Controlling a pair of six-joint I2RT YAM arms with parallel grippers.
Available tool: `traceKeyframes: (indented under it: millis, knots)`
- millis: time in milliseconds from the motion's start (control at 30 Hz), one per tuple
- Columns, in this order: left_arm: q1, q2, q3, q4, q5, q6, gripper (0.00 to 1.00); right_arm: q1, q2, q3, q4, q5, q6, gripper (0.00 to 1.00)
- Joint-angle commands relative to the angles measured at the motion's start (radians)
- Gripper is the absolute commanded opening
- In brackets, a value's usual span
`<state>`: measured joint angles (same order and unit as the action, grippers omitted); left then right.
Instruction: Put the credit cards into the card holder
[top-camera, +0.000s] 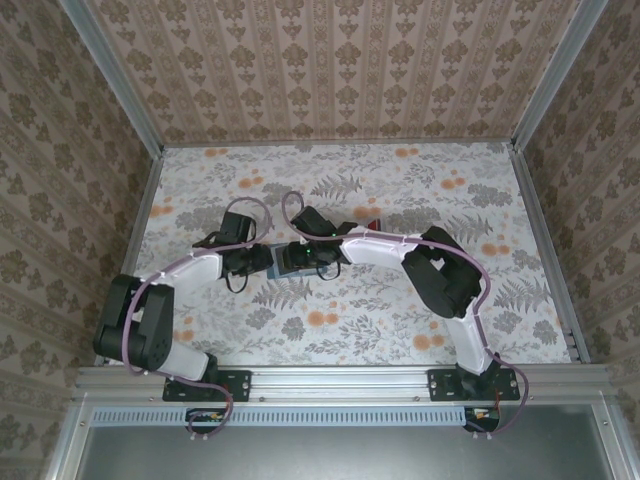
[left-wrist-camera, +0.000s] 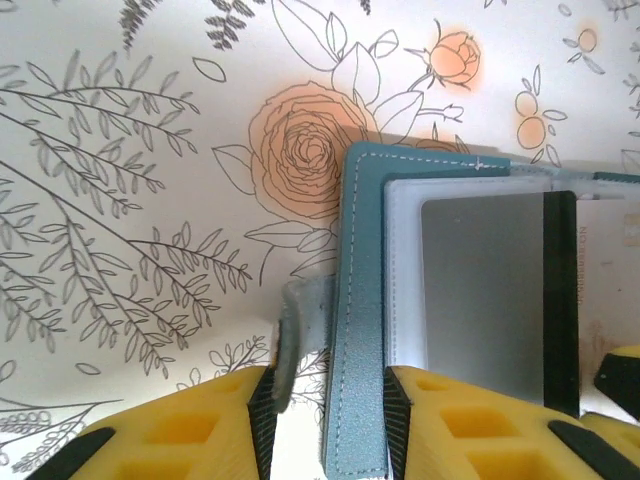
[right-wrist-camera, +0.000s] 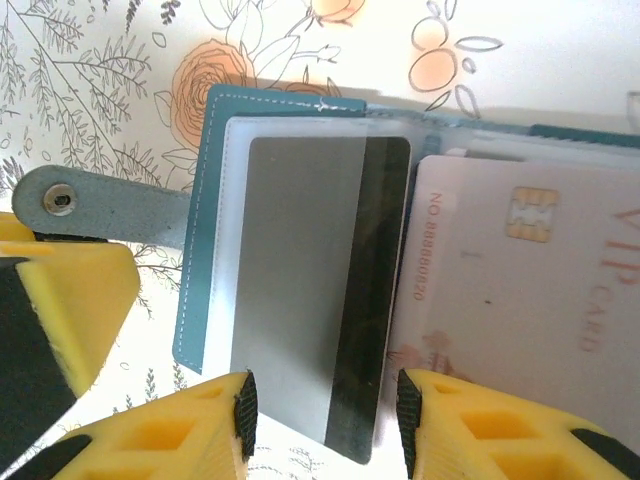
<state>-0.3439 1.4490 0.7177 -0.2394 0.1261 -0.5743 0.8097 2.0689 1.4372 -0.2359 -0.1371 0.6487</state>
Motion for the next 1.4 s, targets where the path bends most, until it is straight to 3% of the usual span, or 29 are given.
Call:
traceKeyframes:
  millis: [0, 67, 167, 233, 633, 1000, 1233, 1367]
  knots:
    - [0.013, -0.02, -0.024, -0.012, -0.001, 0.008, 0.36, -0.004, -0.045, 0.017, -0.063, 0.04, -0.044, 0.43]
    - [0.014, -0.008, -0.024, -0.003, 0.009, 0.008, 0.36, -0.005, -0.037, 0.032, -0.075, 0.026, -0.05, 0.37]
    - [0.014, 0.019, -0.02, 0.01, 0.015, 0.007, 0.34, -0.006, -0.02, 0.05, -0.084, 0.038, -0.063, 0.19]
    - [0.014, 0.037, -0.02, 0.023, 0.017, 0.008, 0.33, -0.008, 0.001, 0.072, -0.105, 0.059, -0.076, 0.14]
    - [0.014, 0.113, -0.015, 0.058, 0.038, 0.011, 0.1, -0.01, 0.114, 0.141, -0.13, 0.035, -0.082, 0.14]
    - [0.002, 0.119, -0.025, 0.081, 0.05, -0.006, 0.09, 0.008, 0.156, 0.177, -0.094, -0.049, -0.073, 0.14]
    - [-0.003, 0.117, -0.026, 0.085, 0.053, -0.011, 0.08, -0.011, 0.114, 0.095, 0.044, -0.174, -0.044, 0.14]
    - [0.0, 0.095, -0.018, 0.048, 0.031, -0.001, 0.08, -0.026, 0.032, 0.027, 0.061, -0.141, -0.045, 0.15]
